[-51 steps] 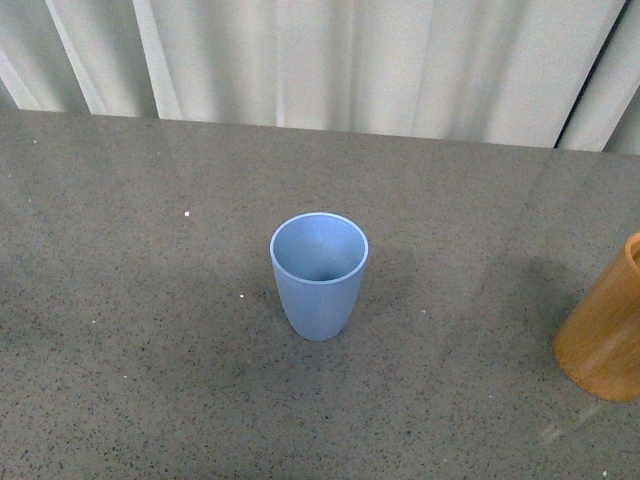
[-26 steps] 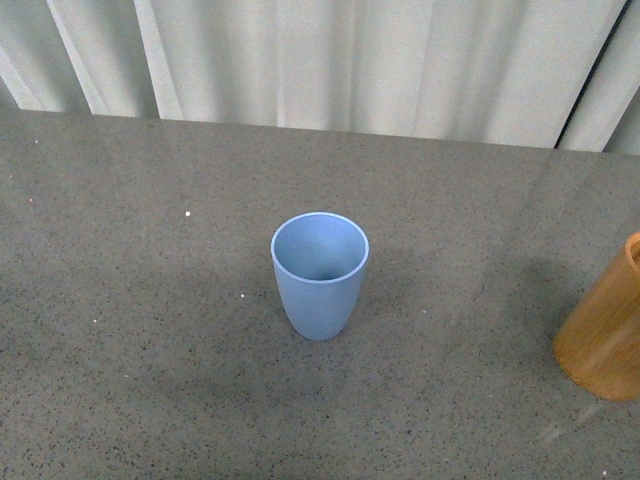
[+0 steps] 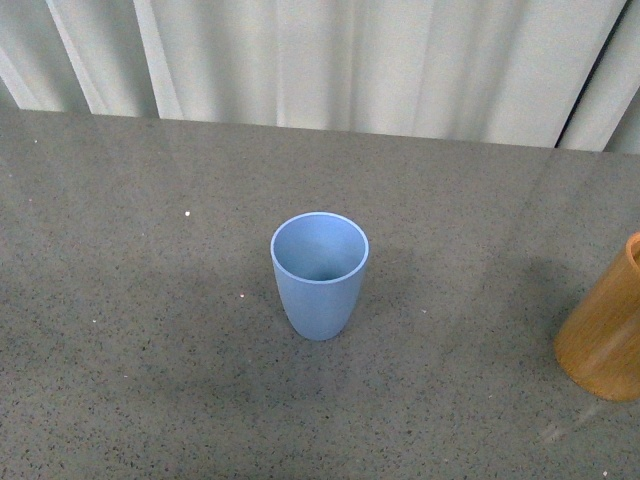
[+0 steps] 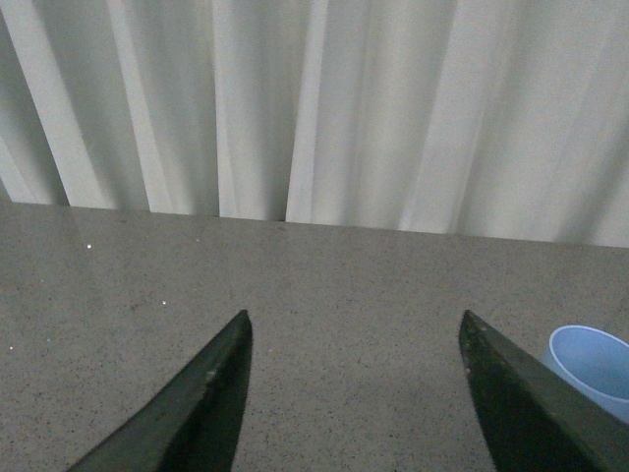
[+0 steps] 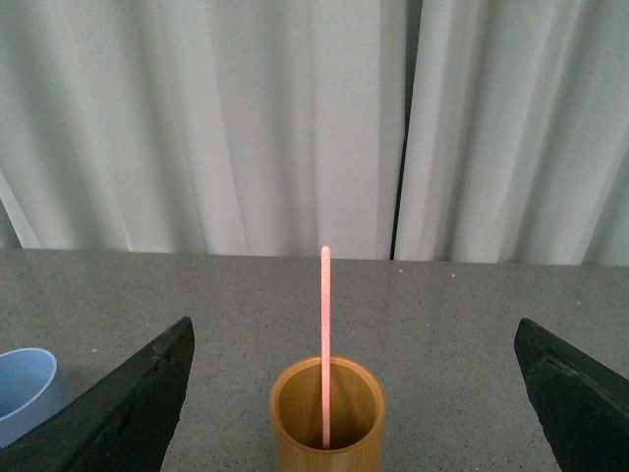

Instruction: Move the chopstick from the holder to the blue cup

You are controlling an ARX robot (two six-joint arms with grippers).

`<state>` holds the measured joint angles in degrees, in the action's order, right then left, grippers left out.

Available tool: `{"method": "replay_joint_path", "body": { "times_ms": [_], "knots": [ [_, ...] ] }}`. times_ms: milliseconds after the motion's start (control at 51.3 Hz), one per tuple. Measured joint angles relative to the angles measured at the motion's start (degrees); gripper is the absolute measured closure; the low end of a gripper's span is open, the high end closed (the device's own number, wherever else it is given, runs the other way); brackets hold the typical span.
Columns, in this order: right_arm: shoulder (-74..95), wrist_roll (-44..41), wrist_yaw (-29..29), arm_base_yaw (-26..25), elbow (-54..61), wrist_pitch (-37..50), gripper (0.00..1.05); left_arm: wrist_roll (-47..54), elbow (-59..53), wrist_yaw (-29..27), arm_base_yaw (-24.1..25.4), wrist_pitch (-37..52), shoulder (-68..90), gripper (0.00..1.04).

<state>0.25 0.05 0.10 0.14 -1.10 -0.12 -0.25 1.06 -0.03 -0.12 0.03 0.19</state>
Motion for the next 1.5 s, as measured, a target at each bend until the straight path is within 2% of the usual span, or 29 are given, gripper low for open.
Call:
{"method": "replay_joint_path", "body": {
  "times_ms": [59, 137, 215, 293, 410, 585, 780, 1326, 1502],
  "knots": [
    [0.07, 0.02, 0.13, 0.0, -0.04, -0.09, 0.1, 0.0, 0.0, 0.0, 0.0, 0.0, 0.0, 0.32],
    [5.62, 2.49, 2.51, -0.02, -3.04, -7.13, 0.1, 0.0, 0.0, 0.0, 0.0, 0.0, 0.0, 0.19],
    [20.7, 3.63, 0.5, -2.27, -4.59, -0.74, 0.1, 0.04, 0.0, 0.0, 0.0, 0.0, -0.04, 0.05],
    [34.93, 3.32, -1.25, -3.04, -5.81, 10.8, 0.1, 0.02, 0.0, 0.02, 0.0, 0.0, 0.02, 0.07],
    [51.1, 3.58, -2.21, -2.62, -9.25, 22.82, 0.1, 0.02, 0.0, 0.0, 0.0, 0.0, -0.02, 0.07],
    [68.85, 3.74, -3.02, -0.94, -13.94, 35.67, 0.1, 0.02, 0.0, 0.0, 0.0, 0.0, -0.02, 0.07],
    [80.87, 3.67, -1.07, -0.31, -18.6, 41.44, 0.1, 0.02, 0.0, 0.0, 0.0, 0.0, -0.02, 0.07],
    [97.39, 3.74, -0.2, 1.84, -28.72, 46.82, 0.1, 0.02, 0.0, 0.0, 0.0, 0.0, -0.02, 0.07],
    [99.84, 4.24, 0.37, 2.73, -29.27, 48.28, 0.42, 0.02, 0.0, 0.0, 0.0, 0.0, -0.02, 0.07]
  ]
}}
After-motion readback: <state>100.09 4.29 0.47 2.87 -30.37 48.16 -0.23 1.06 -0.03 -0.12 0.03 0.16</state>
